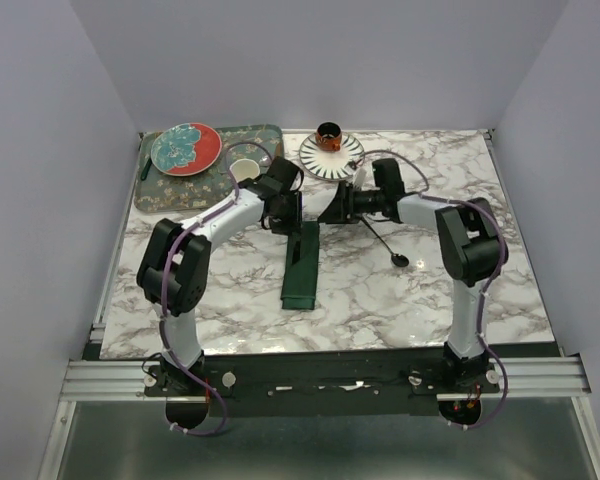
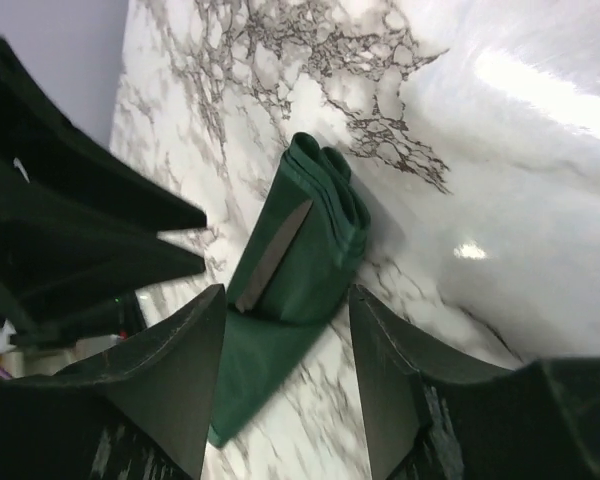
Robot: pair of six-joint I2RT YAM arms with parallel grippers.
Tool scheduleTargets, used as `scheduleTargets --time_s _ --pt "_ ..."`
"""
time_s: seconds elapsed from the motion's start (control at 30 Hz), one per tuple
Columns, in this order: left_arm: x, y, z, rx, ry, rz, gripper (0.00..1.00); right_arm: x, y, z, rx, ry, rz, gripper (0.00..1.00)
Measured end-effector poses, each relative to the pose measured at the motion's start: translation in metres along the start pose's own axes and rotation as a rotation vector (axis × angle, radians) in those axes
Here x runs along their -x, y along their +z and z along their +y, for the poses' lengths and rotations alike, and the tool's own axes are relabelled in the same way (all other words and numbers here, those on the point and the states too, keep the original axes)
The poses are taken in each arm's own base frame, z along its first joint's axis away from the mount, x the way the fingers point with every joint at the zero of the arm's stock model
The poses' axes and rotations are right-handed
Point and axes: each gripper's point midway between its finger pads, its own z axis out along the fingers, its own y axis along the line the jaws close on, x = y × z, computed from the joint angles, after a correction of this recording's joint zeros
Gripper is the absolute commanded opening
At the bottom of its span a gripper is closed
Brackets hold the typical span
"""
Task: Fold the napkin into a case and place the utensils inside
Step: Insert the knife into the folded napkin, then pick up the spoon from the center of the board.
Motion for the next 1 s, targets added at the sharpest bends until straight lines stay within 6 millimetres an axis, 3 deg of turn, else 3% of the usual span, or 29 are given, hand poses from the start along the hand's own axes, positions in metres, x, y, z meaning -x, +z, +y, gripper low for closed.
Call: scheduleTargets --time_s 0.2,0.23,0.3,0.37,0.5,0.63,0.77,1.0 --pt "0.037 -0.035 -0.01 -0.055 0.116 -0.165 0.45 0.032 -0.086 0.027 -0.148 -0.227 -0.053 0.65" --pt "0.047 -0.049 -0.019 -0.107 0.193 -0.221 0.46 0.036 -0.109 0.032 -0.191 -0.27 -0.067 0.65" --pt "0.054 -0.068 -0.034 -0.199 0.346 -0.29 0.57 0.035 -0.136 0.033 -0.245 -0.288 -0.068 0.65" --pt "0.057 -0.085 -0.054 -0.317 0.542 -0.346 0.57 0.027 -0.162 0.028 -0.299 -0.271 -0.059 0.64" --pt "0.071 -0.098 -0.096 -0.498 0.928 -0.432 0.57 -0.013 -0.204 -0.005 -0.424 -0.13 -0.01 0.61" --pt "0.091 -0.087 -0.127 -0.574 1.13 -0.468 0.56 -0.071 -0.218 -0.036 -0.519 0.036 0.089 0.6" --pt "0.082 -0.063 -0.139 -0.596 1.226 -0.443 0.56 -0.109 -0.219 -0.047 -0.549 0.149 0.154 0.59" --pt "0.072 -0.058 -0.154 -0.611 1.242 -0.449 0.56 -0.124 -0.223 -0.075 -0.571 0.302 0.171 0.52"
